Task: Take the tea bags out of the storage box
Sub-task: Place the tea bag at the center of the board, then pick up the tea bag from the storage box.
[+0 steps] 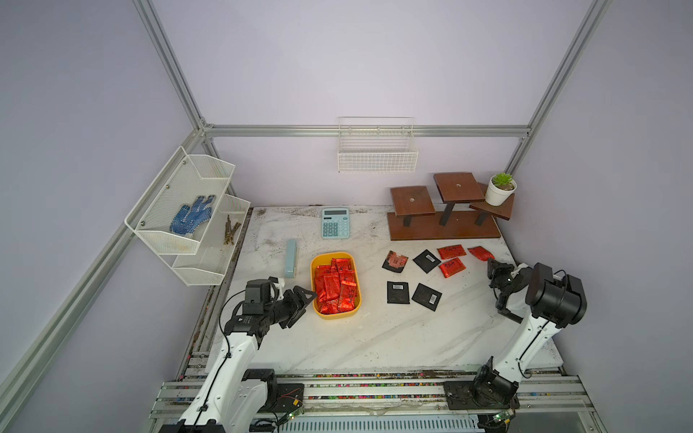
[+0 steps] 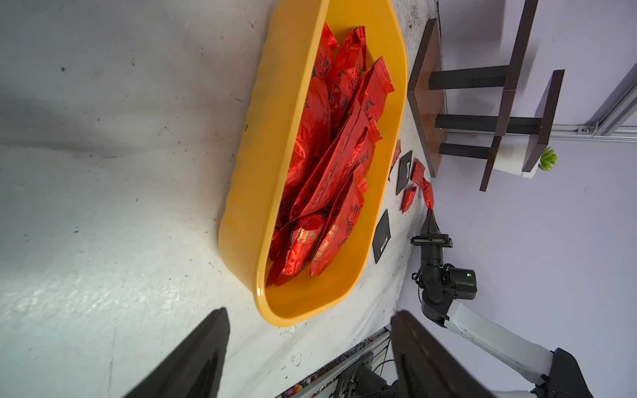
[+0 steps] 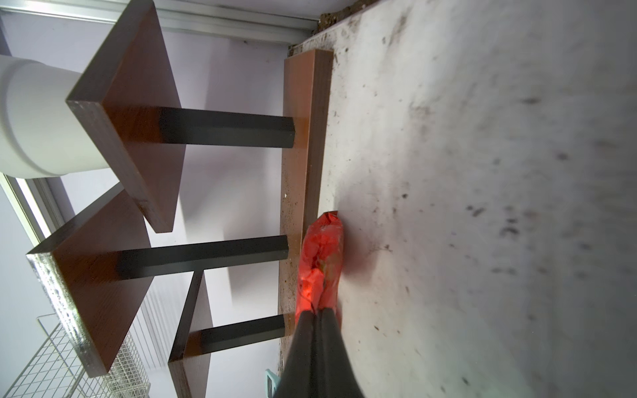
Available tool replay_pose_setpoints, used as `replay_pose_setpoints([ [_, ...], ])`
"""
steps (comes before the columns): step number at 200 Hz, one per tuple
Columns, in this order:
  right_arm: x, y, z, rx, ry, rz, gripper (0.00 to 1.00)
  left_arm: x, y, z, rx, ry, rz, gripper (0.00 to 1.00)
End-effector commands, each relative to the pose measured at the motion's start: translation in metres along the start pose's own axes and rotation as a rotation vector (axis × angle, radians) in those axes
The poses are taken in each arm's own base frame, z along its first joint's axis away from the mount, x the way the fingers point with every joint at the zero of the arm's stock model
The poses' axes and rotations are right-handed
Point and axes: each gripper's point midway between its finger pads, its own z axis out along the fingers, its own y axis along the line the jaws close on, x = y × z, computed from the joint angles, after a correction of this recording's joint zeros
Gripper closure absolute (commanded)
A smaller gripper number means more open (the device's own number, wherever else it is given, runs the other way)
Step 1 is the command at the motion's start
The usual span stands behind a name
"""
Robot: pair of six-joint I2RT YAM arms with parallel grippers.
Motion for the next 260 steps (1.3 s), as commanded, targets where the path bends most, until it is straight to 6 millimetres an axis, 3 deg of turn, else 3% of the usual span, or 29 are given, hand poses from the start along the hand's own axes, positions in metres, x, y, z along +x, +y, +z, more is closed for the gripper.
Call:
replay_pose_setpoints([
  [1,0.005,-0.002,0.015,0.053,0.005,-0.015,1.00,-0.008,-0.025,-0.011,0.059,-0.036,0.044,0.23],
  [12,0.008,-0.004,0.018,0.069,0.006,-0.013,1.00,-0.008,-0.025,-0.011,0.060,-0.036,0.045,0.23],
  [21,0.011,-0.002,0.020,0.071,0.011,-0.012,0.94,-0.007,-0.025,-0.012,0.060,-0.038,0.046,0.23],
  [45,0.014,-0.003,0.015,0.097,0.003,-0.009,0.63,-0.005,-0.024,-0.013,0.061,-0.037,0.047,0.23],
  [68,0.013,-0.002,-0.002,0.156,-0.034,-0.047,0.46,-0.005,-0.025,-0.013,0.065,-0.038,0.048,0.22],
  [117,0.012,0.017,-0.044,0.266,-0.100,-0.172,0.43,-0.006,-0.032,-0.018,0.084,-0.048,0.065,0.22],
  [141,0.031,0.026,-0.051,0.300,-0.049,-0.244,0.45,-0.006,-0.032,-0.021,0.078,-0.064,0.072,0.22],
  [143,0.032,0.034,-0.053,0.286,-0.049,-0.257,0.45,-0.006,-0.032,-0.021,0.076,-0.065,0.074,0.21],
  [198,0.133,0.060,-0.056,0.243,0.190,-0.446,0.48,-0.008,-0.025,-0.024,0.034,-0.084,0.078,0.22],
  [260,0.282,0.114,-0.064,0.108,0.494,-0.732,0.49,-0.010,-0.009,-0.028,-0.063,-0.110,0.095,0.23],
])
